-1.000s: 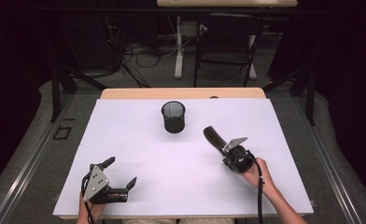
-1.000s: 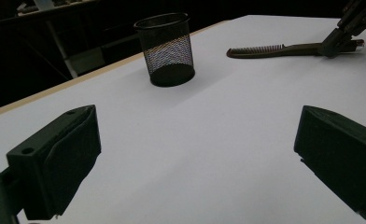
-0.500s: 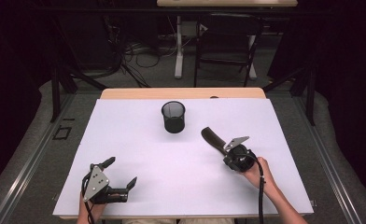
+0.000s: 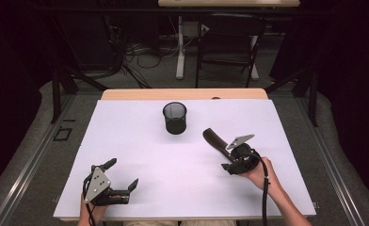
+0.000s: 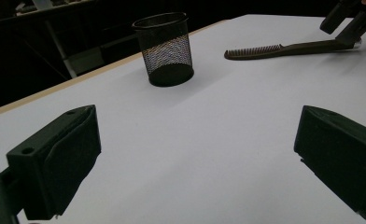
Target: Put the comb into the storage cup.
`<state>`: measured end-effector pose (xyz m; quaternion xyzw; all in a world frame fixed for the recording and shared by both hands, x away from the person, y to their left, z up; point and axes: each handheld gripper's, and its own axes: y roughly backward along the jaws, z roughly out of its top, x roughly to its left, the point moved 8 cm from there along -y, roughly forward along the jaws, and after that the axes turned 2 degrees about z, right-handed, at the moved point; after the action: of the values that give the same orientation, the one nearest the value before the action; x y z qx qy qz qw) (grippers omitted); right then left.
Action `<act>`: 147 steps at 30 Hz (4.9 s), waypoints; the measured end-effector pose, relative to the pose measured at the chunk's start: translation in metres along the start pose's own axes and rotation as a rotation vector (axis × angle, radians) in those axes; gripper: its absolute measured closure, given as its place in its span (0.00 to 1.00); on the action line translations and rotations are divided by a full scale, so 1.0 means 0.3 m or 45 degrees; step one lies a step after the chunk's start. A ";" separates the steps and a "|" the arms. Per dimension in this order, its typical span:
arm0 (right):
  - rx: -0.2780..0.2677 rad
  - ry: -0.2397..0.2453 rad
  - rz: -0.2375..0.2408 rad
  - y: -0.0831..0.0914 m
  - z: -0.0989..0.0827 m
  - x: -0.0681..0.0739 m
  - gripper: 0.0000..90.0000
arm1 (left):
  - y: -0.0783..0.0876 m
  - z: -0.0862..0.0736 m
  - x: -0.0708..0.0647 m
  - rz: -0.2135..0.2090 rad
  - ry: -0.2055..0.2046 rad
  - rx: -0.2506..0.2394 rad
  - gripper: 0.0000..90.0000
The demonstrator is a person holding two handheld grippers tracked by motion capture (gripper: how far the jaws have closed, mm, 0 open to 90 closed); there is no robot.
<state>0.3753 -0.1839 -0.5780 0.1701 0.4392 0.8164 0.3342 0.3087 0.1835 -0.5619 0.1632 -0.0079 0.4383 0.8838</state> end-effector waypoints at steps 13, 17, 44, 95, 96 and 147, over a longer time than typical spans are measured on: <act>0.039 -0.041 -0.004 0.007 0.015 -0.023 0.17 | -0.001 0.000 0.000 -0.001 0.001 0.001 0.01; 0.055 -0.045 -0.005 0.002 0.023 -0.033 0.12 | 0.000 0.000 -0.001 0.000 0.000 0.001 0.01; 0.242 -0.096 0.042 -0.059 0.060 -0.063 0.00 | 0.001 0.000 0.000 0.001 0.002 -0.001 0.01; 0.392 -0.254 -0.022 -0.174 0.091 -0.138 0.78 | -0.001 -0.001 0.000 -0.007 0.012 0.003 0.00; 0.402 -0.244 -0.027 -0.171 0.089 -0.141 0.79 | -0.001 -0.001 0.000 -0.008 0.011 0.003 0.00; -0.126 -0.268 0.047 -0.010 0.104 -0.150 0.80 | 0.000 -0.001 0.002 -0.003 0.012 0.001 0.00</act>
<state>0.4266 -0.1952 -0.5625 0.2463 0.3576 0.8207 0.3714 0.3091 0.1842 -0.5622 0.1616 -0.0034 0.4382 0.8842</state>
